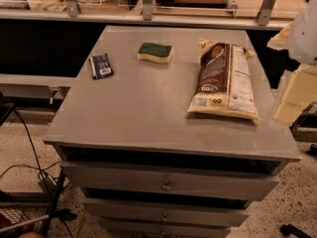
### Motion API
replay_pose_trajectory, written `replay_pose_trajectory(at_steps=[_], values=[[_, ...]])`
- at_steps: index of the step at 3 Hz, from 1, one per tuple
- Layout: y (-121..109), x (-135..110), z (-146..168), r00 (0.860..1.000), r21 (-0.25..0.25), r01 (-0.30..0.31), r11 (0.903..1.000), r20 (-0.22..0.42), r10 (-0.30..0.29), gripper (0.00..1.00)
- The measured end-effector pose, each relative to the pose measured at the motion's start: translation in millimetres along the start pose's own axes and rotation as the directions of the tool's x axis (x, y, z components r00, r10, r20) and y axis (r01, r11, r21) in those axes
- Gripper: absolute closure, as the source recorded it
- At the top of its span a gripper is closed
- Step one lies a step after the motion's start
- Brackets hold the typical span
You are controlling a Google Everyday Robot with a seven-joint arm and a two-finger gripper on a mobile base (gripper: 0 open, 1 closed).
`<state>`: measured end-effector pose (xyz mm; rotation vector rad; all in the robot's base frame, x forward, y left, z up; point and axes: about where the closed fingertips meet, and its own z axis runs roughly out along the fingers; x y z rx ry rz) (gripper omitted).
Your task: Move brown chip bag near rxbar blueberry
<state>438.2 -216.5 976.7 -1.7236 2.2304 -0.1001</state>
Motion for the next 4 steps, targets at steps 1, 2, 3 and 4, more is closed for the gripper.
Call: replay_pose_trajectory(at_steps=[1,2,3,4], values=[[0.0,0.0,0.0,1.0,0.0,0.0,1.0,0.0,0.0,0.0],[-10.5,-5.2,7.0,0.994,-0.006,0.1,0.9949,0.037,-0.1,0.0],[-12.3,-6.1,8.1,0.986,0.003,0.166,0.9862,0.027,-0.166,0.0],[-17.0,-3.1,12.3,0.99,0.006,0.142,0.9898,-0.01,-0.142,0.0]])
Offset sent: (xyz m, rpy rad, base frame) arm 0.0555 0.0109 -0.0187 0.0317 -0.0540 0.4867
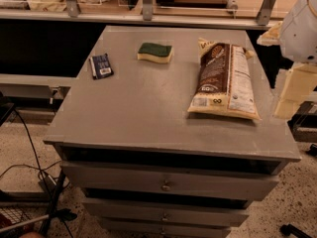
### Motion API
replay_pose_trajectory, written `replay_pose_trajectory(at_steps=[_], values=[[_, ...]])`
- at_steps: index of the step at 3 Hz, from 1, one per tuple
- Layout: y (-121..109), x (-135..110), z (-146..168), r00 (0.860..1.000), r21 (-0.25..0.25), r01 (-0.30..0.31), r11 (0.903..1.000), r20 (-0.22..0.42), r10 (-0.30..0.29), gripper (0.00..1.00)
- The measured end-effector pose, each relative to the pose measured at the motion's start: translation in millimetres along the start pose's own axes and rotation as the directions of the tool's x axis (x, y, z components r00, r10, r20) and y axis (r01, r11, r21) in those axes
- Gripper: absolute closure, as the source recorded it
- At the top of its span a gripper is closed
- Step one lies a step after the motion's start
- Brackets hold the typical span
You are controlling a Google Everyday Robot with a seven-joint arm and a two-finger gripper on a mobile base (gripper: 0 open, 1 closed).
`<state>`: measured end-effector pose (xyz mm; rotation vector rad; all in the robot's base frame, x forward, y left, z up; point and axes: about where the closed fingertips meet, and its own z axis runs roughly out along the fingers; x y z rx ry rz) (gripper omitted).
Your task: Move brown chip bag near rxbar blueberry
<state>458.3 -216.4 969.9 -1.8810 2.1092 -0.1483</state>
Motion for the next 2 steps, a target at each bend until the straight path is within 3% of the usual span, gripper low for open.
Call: replay_pose_trajectory(at_steps=[1,2], values=[[-27.9,5.9,4.0,0.995,0.052,-0.092,0.9944,-0.022,0.094,0.0],[-60.8,10.7,6.7,0.963,0.13,-0.267,0.9548,-0.01,0.271,0.0]])
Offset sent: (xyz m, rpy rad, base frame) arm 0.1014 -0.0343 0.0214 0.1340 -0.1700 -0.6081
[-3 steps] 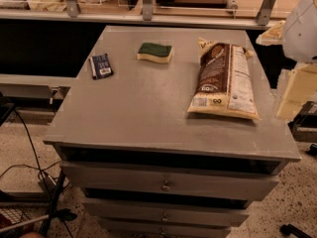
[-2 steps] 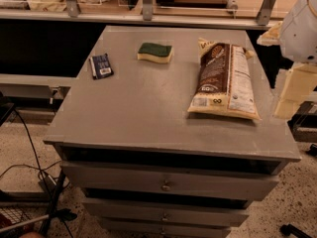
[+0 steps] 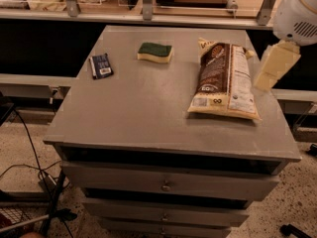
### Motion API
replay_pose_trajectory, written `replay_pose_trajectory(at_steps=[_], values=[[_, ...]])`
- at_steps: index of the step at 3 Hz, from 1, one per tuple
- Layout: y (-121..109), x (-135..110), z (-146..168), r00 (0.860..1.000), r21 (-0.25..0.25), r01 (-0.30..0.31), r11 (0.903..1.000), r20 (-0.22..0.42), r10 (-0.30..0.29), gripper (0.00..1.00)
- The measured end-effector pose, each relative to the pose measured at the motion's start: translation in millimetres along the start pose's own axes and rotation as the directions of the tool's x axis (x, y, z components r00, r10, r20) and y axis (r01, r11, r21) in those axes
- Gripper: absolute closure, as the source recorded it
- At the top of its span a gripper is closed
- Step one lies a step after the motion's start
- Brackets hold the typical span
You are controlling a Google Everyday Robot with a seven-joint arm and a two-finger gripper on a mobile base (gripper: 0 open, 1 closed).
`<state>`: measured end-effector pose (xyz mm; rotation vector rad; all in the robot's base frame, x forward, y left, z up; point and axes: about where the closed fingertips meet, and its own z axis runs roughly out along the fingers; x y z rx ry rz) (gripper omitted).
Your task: Move brown chip bag near rxbar blueberry
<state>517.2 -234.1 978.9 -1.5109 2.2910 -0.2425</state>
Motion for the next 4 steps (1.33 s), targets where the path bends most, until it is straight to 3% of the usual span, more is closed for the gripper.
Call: replay_pose_trajectory(at_steps=[1,2,3,4], values=[[-25.2,-1.1,9.2,0.985,0.067,-0.175,0.9823,0.012,0.175,0.0],[-43.0,-6.5,29.0,0.946,0.115,-0.324,0.9392,0.025,0.323,0.0],[-42.9,-6.3,30.3,0.936,0.115,-0.352,0.9289,0.023,0.352,0.0],[-41.8,-5.3,42.9,0.916,0.113,-0.397,0.9106,-0.013,0.401,0.0]])
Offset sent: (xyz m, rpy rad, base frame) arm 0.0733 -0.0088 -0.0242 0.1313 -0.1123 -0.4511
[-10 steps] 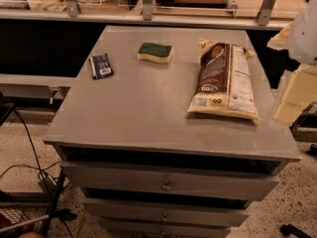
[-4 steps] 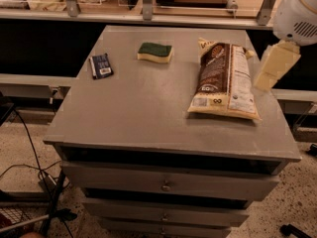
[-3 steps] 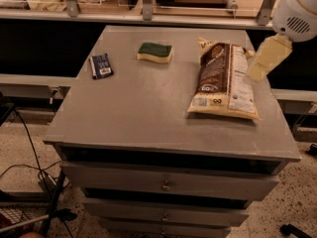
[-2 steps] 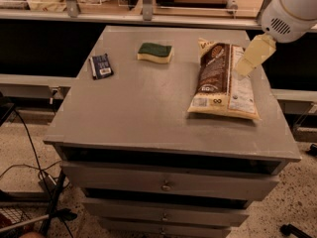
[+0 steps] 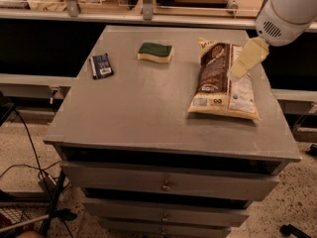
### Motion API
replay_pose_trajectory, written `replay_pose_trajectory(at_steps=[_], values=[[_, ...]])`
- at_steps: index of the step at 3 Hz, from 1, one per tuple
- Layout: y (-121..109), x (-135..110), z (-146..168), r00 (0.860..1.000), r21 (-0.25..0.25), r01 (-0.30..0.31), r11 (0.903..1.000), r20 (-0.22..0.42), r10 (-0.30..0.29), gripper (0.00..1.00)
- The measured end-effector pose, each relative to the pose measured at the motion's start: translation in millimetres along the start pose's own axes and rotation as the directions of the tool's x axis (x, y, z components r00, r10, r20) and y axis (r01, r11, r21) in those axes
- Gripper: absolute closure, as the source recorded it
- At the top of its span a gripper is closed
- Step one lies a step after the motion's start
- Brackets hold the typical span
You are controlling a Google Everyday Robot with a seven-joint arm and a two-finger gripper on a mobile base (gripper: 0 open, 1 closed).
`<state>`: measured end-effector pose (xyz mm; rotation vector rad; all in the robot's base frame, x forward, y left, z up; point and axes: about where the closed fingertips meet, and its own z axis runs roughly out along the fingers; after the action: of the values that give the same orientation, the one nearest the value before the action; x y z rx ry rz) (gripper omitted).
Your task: Move brown chip bag near rxbar blueberry
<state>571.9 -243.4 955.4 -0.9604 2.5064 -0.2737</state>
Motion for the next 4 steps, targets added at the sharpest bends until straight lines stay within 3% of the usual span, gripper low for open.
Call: replay_pose_trajectory(at_steps=[1,2,3,4], values=[[-7.9,-10.9,21.8,0.996,0.013,-0.087,0.9961,-0.023,0.087,0.0],[-14.5,-25.1,43.5,0.966,0.015,-0.257,0.9664,-0.013,0.257,0.0],[-18.7,-38.2,66.9,0.897,-0.041,-0.442,0.8962,0.002,0.442,0.0],[-9.9,-41.7,80.8,0.829,-0.119,-0.557,0.8221,-0.011,0.56,0.0]])
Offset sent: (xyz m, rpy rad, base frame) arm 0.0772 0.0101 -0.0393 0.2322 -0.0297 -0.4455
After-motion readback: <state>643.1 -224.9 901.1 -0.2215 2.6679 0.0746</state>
